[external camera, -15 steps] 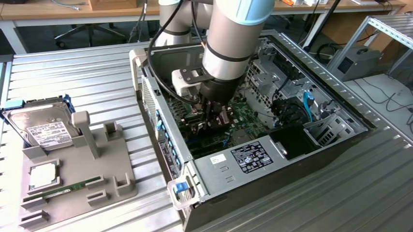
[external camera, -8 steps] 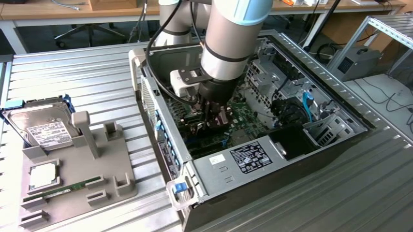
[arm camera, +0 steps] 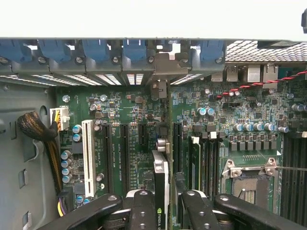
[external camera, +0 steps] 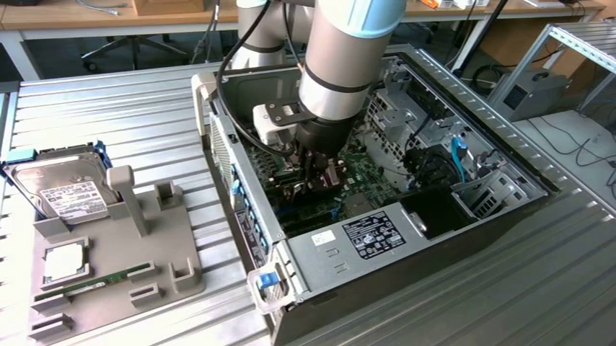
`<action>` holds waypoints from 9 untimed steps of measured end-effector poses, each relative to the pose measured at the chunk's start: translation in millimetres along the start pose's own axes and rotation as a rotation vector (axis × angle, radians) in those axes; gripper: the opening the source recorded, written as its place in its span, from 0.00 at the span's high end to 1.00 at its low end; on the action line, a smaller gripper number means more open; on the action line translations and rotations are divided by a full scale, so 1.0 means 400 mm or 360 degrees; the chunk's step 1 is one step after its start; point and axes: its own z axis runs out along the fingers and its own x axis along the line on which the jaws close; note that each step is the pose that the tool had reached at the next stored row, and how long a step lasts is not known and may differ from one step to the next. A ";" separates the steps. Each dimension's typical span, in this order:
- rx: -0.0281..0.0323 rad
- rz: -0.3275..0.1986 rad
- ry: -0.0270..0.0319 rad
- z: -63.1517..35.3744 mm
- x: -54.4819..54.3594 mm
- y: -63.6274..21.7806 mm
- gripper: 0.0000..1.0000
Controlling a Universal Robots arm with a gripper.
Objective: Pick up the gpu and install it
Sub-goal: 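Insert the gpu into the slot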
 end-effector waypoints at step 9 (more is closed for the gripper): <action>0.00001 0.0000 0.00093 0.000 0.000 0.000 0.74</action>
